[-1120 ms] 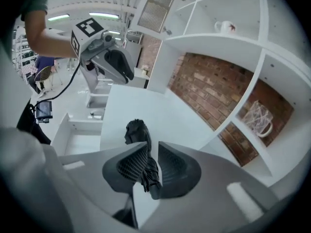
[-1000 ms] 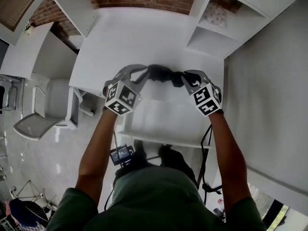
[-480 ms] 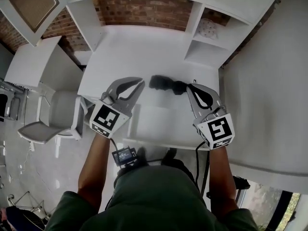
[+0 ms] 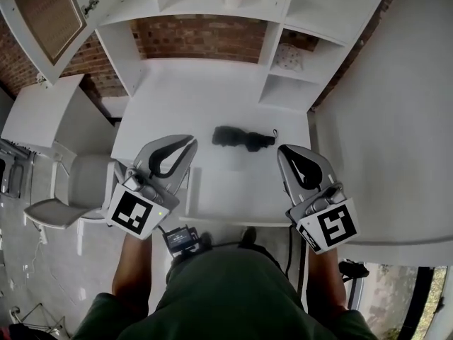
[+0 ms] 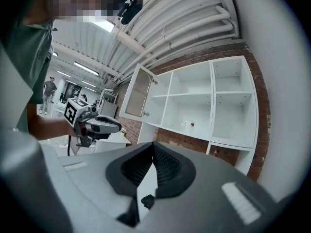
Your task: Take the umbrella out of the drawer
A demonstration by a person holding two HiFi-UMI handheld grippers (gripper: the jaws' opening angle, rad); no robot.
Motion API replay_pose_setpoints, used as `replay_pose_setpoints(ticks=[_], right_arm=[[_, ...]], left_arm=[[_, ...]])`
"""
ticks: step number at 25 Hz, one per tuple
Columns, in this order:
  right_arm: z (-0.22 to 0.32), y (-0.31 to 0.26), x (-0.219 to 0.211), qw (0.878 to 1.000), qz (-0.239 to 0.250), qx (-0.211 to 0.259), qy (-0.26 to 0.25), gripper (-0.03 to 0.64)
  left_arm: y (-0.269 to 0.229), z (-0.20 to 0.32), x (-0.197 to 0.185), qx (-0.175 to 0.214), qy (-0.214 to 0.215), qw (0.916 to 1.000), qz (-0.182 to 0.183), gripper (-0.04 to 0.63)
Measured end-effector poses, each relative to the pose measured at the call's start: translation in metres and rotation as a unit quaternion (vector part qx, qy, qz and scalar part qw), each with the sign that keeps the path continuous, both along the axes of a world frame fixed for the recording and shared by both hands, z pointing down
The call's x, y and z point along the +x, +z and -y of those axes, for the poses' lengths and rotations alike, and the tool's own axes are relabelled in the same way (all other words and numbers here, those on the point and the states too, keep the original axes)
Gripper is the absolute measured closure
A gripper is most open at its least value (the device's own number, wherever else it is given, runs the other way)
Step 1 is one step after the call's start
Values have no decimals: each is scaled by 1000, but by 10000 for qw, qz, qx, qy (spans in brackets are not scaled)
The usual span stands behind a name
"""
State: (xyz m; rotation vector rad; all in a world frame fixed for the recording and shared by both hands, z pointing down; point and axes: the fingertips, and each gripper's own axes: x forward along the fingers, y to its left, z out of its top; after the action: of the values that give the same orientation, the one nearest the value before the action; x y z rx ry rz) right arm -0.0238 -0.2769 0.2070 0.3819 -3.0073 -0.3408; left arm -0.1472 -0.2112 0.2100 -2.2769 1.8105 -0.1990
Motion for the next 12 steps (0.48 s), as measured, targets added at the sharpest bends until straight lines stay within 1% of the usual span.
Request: replay_pose_setpoints(ticks=[3, 12], right_arm=[[-11, -12, 4, 10000, 50, 30, 36, 609], [-31, -27, 6, 9997, 109, 104, 180, 609]], left_arm=[[-11, -12, 4, 103, 47, 9999, 13, 572], [-21, -40, 9, 100, 208, 9995, 233, 572]])
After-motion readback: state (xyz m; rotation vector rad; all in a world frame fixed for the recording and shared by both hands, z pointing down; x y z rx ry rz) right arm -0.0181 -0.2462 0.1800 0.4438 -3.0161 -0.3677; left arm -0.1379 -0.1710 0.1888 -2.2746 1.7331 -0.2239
